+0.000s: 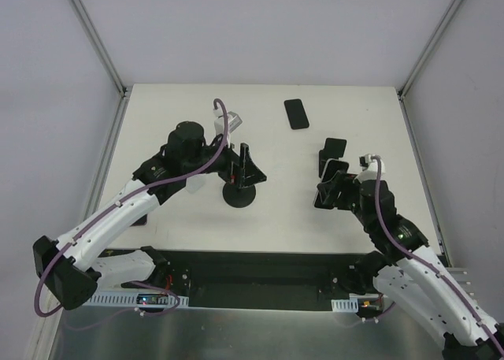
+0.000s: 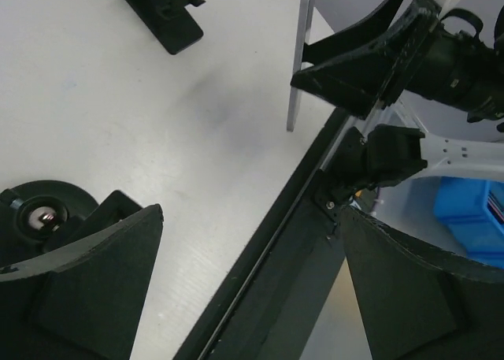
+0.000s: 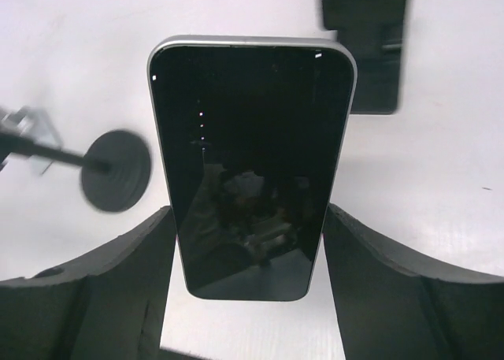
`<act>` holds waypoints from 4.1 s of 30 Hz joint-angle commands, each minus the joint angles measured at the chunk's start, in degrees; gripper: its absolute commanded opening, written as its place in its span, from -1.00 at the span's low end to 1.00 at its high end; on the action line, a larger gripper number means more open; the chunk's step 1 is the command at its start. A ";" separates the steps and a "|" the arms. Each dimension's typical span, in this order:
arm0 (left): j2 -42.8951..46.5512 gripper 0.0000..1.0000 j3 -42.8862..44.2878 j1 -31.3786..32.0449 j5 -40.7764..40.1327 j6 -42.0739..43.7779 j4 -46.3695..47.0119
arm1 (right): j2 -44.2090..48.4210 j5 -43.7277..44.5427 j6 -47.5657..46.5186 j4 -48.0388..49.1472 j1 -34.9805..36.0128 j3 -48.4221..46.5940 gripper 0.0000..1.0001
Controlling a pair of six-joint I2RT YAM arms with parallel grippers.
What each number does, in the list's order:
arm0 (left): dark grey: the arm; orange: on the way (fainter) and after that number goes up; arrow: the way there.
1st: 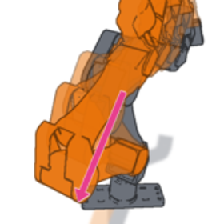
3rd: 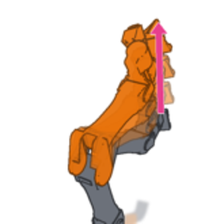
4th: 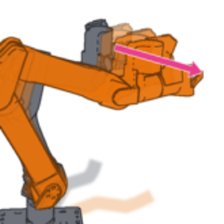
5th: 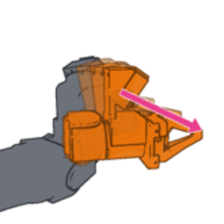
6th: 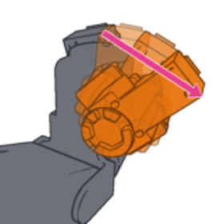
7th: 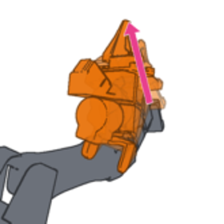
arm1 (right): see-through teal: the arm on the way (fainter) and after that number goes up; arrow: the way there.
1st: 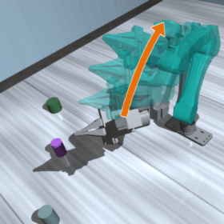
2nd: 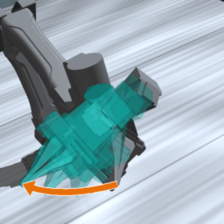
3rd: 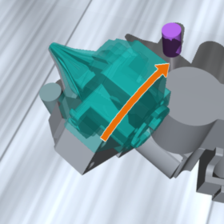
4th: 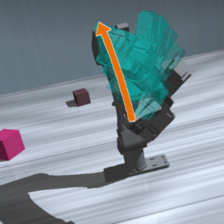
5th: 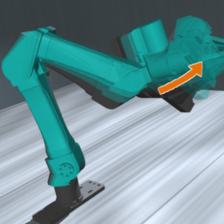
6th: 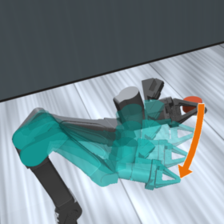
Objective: Place the phone on the phone stand
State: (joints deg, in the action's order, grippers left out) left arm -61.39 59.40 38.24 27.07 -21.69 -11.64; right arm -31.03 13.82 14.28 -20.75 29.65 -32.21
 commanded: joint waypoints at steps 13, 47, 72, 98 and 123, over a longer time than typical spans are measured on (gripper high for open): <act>-15.43 0.59 9.86 9.31 -1.93 -13.90 5.75 | -6.50 14.55 -7.25 10.46 35.03 -8.84 -0.99; -9.55 -1.00 13.38 12.12 27.86 3.15 6.10 | -0.78 -17.51 -12.70 -1.14 40.93 -13.76 0.03; 2.58 -0.31 -1.99 12.03 18.29 -15.82 29.63 | -3.25 -15.59 -4.27 37.89 40.93 0.04 -0.99; 24.89 -1.00 7.32 12.03 -55.44 6.05 -17.54 | -21.94 19.38 9.70 -4.44 41.02 -20.41 0.79; 34.58 -1.00 -1.39 12.03 -44.39 8.42 -19.04 | -67.32 24.06 12.35 -26.01 36.53 -61.49 -0.09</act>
State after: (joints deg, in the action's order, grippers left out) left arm -26.63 57.78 50.19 -21.52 -14.46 -33.76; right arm -98.06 37.15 27.66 -44.75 66.85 -91.09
